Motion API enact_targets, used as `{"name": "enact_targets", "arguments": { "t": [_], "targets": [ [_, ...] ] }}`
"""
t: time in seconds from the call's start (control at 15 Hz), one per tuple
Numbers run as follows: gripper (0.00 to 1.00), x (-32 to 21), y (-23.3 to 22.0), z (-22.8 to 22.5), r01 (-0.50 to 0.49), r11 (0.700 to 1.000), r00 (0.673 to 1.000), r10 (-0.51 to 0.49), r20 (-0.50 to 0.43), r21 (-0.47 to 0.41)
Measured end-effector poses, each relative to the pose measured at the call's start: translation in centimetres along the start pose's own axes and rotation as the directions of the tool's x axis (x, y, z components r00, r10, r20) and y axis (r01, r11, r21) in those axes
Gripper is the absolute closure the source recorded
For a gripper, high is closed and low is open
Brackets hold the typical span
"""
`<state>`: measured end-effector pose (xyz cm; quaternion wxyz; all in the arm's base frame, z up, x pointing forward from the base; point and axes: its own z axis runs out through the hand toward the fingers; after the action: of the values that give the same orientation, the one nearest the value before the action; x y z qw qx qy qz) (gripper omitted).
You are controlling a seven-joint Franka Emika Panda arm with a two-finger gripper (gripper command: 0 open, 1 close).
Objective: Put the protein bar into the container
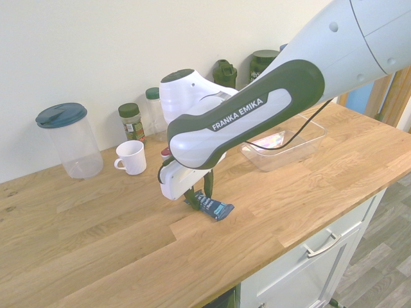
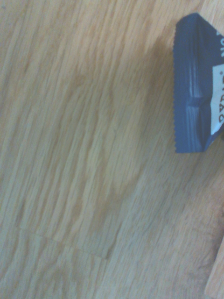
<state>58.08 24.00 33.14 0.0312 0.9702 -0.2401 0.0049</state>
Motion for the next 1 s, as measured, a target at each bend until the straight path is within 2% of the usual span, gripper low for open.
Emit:
{"name": "enact_targets", "arguments": {
  "t": [0.6,0.8,1.0],
  "targets": [
    [1.0,1.1,1.0,-0.7,-0.011,1.0,1.0,0.011,0.01,-0.001],
    [1.0,1.4,2.5,-5.0,-0.034,0.999,0.999,0.035,-0.027,0.019],
    [1.0,1.8,7.3,-11.2,-0.098,0.994,0.993,0.101,-0.065,0.053]
  ]
}}
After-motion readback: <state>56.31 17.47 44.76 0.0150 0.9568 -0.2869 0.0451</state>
